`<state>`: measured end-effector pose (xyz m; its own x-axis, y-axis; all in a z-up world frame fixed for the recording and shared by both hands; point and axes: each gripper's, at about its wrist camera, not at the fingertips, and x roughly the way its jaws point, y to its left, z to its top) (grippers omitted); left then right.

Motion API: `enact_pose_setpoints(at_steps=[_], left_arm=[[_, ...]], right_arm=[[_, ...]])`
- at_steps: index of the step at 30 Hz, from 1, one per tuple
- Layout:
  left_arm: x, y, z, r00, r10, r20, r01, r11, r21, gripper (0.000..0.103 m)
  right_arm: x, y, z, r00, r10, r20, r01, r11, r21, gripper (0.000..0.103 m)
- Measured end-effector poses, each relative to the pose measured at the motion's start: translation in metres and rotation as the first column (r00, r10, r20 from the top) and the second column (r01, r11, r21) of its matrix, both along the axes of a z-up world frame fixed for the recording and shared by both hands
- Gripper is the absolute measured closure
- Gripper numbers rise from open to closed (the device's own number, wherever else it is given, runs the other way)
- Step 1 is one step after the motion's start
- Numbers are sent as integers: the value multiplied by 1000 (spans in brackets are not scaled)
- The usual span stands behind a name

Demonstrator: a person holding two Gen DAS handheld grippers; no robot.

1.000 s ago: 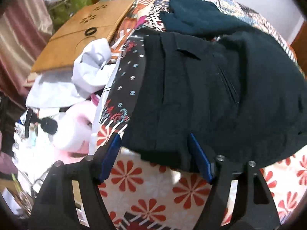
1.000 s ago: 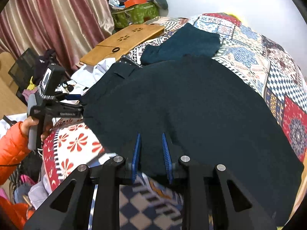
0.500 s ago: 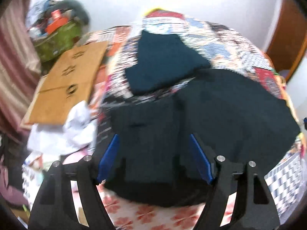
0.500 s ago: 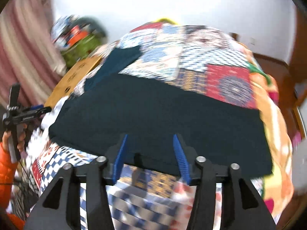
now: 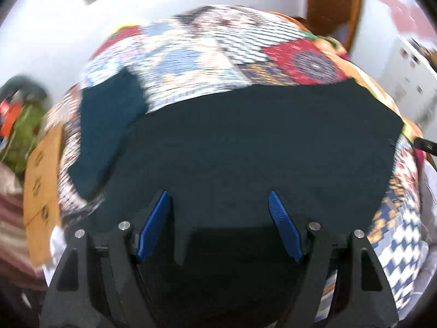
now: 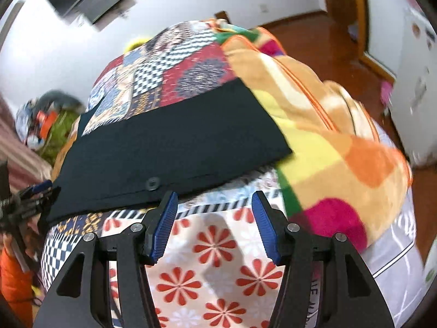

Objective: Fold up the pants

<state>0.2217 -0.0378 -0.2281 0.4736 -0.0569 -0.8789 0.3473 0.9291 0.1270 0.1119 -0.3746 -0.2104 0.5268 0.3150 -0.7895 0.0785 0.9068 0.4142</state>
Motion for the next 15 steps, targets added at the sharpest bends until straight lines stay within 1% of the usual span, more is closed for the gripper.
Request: enact_pose_setpoints(at_steps=[4,8,10,12,14,15], left_arm=[[15,-40,-6,998,-58,-34,58,998,13,28],[36,-67,-13,991,-77,-110,73,996,-46,27],[40,-81,-15,990,-81,-116,76,996,-46,23],[46,-95,-17,989,-87,-119,81,995,-55,23],[51,-103,-14,988,-88,-123,76,992,-98,23],[54,-105,-11,988,-88,-125,71,989,-133,23]], right_arm=[[9,-9,-17,999,-24,-23,26,996,80,50],[18,-15,-28,998,-52,-28,55,988,142,50],[24,-18,-31,997,-70,-22,73,980,185,50],[30,-21,-34,996,-86,-17,87,972,220,50],[34,-24,-36,994,-104,-15,105,963,246,51],[38,-26,-36,993,-120,-14,120,960,251,56]])
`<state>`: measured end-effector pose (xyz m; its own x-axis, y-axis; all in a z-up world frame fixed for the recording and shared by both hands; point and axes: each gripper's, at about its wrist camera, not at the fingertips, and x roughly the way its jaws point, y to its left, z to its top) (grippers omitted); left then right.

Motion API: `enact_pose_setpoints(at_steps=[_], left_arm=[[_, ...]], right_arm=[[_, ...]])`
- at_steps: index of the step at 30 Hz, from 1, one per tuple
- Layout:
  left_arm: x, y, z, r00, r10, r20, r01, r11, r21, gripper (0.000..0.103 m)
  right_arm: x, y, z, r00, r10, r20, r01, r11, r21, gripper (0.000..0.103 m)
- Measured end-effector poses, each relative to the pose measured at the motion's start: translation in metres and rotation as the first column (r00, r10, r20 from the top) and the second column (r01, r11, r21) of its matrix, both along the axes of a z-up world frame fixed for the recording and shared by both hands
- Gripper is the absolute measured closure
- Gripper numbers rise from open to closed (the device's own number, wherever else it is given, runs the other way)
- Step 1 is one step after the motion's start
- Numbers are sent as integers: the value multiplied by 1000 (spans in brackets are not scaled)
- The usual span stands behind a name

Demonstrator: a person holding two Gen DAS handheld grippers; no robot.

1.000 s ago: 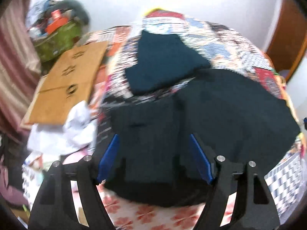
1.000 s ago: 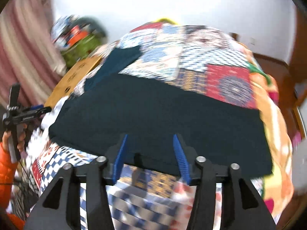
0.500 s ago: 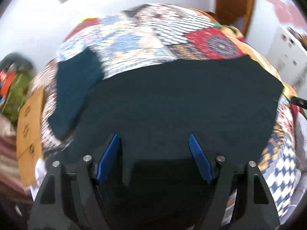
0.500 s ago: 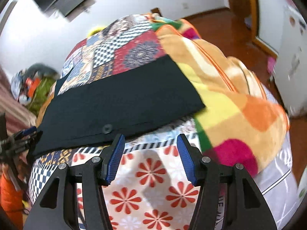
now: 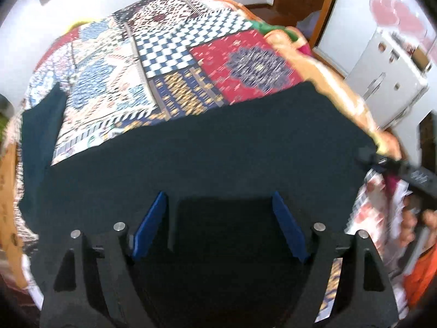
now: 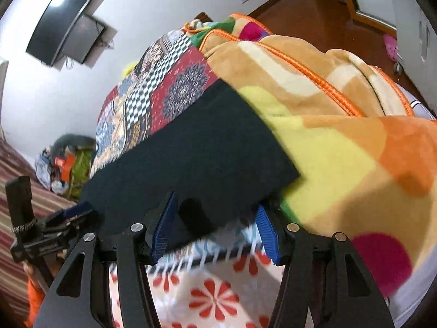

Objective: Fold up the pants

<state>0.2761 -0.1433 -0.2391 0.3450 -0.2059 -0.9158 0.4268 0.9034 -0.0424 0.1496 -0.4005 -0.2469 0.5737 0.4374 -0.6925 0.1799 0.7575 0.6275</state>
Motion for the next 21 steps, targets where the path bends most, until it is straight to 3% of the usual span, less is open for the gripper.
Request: enact_pose_setpoints(at_steps=[4,8,14,21], left_arm=[[7,-4,18,999,30,35,-28,997,-69,23],[7,5,36,995,62,74,-54,994,-95,23],[-5,37,60,983,119,140,-106,990,-95,23],[-29,88,96,960,197,197,-159,968,-193,20]], right_arm=[[11,-3,3,999,-38,2,38,999,-40,91],[18,-8,17,997,-53,54,55,998,-37,95],[26,11,76,979,29,204,-7,994,-110,97],[36,60,153,917,148,370,-86,980,-179,97]])
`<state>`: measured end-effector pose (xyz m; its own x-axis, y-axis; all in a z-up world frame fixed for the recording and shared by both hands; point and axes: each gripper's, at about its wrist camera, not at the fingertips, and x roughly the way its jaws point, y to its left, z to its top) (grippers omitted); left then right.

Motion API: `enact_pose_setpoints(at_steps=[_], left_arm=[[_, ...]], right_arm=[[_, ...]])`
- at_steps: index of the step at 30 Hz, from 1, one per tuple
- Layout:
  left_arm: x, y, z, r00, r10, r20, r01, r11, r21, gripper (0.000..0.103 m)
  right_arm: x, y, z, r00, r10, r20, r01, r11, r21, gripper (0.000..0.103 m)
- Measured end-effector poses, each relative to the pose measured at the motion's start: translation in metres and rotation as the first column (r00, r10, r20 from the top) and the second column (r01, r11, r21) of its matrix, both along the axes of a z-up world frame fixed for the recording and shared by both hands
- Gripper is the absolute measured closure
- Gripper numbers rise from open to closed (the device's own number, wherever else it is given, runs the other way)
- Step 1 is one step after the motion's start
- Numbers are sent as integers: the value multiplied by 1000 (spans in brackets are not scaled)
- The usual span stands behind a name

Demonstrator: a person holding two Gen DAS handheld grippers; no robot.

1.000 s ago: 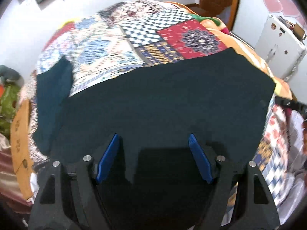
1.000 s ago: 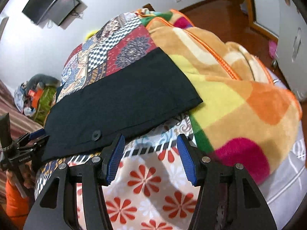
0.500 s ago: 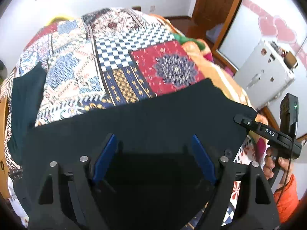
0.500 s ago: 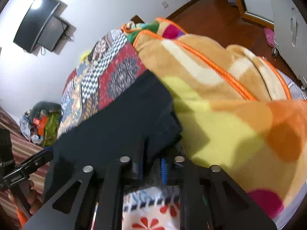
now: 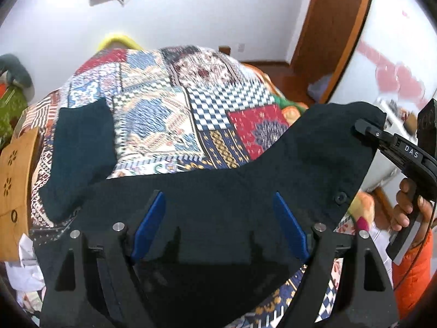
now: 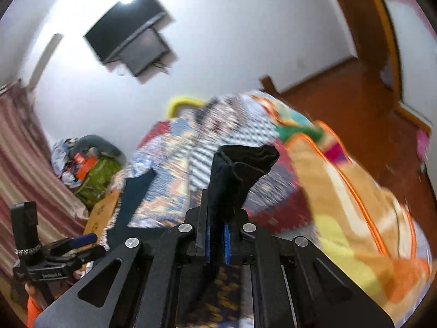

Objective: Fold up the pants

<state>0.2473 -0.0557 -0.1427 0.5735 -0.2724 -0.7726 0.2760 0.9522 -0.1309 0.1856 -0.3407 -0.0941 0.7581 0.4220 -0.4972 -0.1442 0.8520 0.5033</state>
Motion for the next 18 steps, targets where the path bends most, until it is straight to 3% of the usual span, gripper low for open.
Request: enact_pose_setpoints(at_steps=[6,11,16,18], left_arm=[[-26,49,31,991,82,104,-79,997,-25,18],[-54,95,40,977,147,152,-140,989,-56,15],[-76,130,32,965,208,160,-207,978,-29,15],[-83,143,25,962,232,145,-231,973,-20,15]], right_arm=[[6,67,37,988,133,83,-130,991,-42,97],[12,132,40,960,269,83,-261,960,-98,97],[14,208,11,893,451,-16,-448,881,-154,97],[7,240,-11,844,530,-82,-535,826,-175,97]])
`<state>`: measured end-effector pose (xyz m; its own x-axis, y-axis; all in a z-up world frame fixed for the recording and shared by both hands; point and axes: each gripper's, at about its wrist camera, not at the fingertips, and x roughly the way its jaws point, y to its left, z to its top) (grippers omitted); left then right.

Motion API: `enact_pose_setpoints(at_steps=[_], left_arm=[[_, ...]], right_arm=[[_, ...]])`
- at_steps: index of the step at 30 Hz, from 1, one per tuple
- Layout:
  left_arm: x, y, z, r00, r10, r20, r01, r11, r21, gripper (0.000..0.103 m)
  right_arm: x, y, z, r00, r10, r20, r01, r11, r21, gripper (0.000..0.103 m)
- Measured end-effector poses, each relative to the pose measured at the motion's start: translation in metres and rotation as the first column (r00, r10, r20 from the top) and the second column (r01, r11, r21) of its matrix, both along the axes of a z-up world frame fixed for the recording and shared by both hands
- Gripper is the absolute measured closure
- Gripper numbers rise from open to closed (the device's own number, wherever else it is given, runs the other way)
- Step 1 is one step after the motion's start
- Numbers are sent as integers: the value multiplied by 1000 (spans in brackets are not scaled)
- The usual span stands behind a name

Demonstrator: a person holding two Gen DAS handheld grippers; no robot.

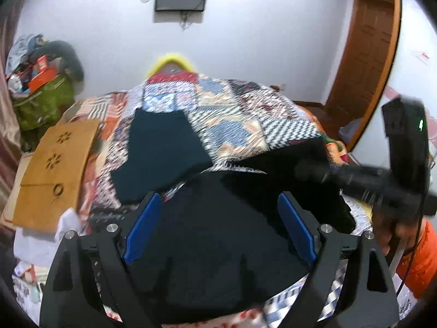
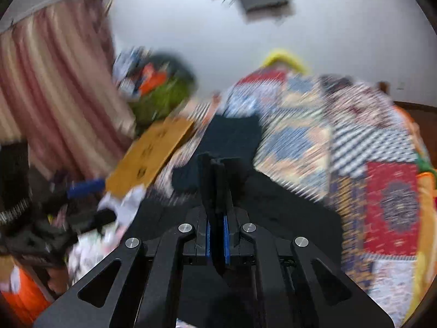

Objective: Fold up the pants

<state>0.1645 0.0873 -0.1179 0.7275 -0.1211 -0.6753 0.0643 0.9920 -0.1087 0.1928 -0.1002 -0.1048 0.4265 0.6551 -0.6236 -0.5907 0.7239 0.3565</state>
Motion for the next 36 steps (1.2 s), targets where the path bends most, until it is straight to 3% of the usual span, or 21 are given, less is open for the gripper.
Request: enact_pose_setpoints(at_steps=[4,7,9,10,12,16,23,28,31,33,36], left_arm=[[-8,20,-17,998,37,-41,-37,999,10,15],[-6,28,-28,996,52,-76,-51,999,15,15],[-2,29,-33,994,57,-89,-55,998,26,15],[-3,27,-34,994,56,-91,-54,998,29,15],[2,24,-34,994,51,-95,-49,998,29,15],[16,10,-28,996,21,-87,-17,999,45,15],[59,-31,-34,985,-97,-146,108,992,70,15],[97,-64,-74,944,-161,-290,200,974,110,15],[111,-77,-105,918,-141,-370,224,956,190,15],[109,-80,-117,912,-143,-385,240,946,219,14],[101,-76,-116,916,-150,-371,241,947,214,13]], right_arm=[[-23,39,-43,989,134,-69,-140,985,-102,94],[-31,54,-71,977,159,-142,-182,968,-173,91],[-33,50,-76,973,178,-146,-203,963,-176,76],[-34,49,-73,969,195,-154,-220,961,-165,60],[-34,41,-64,958,224,-176,-249,959,-134,51],[-28,21,-41,970,211,-122,-225,967,-116,51],[14,-41,-22,1000,24,-12,-26,986,-166,51],[39,-59,-57,998,-34,-51,21,970,-241,51],[47,-57,-92,992,-27,-120,-10,953,-302,51],[44,-60,-110,988,-18,-156,-34,946,-322,51],[33,-76,-110,988,-32,-154,-13,960,-278,51]])
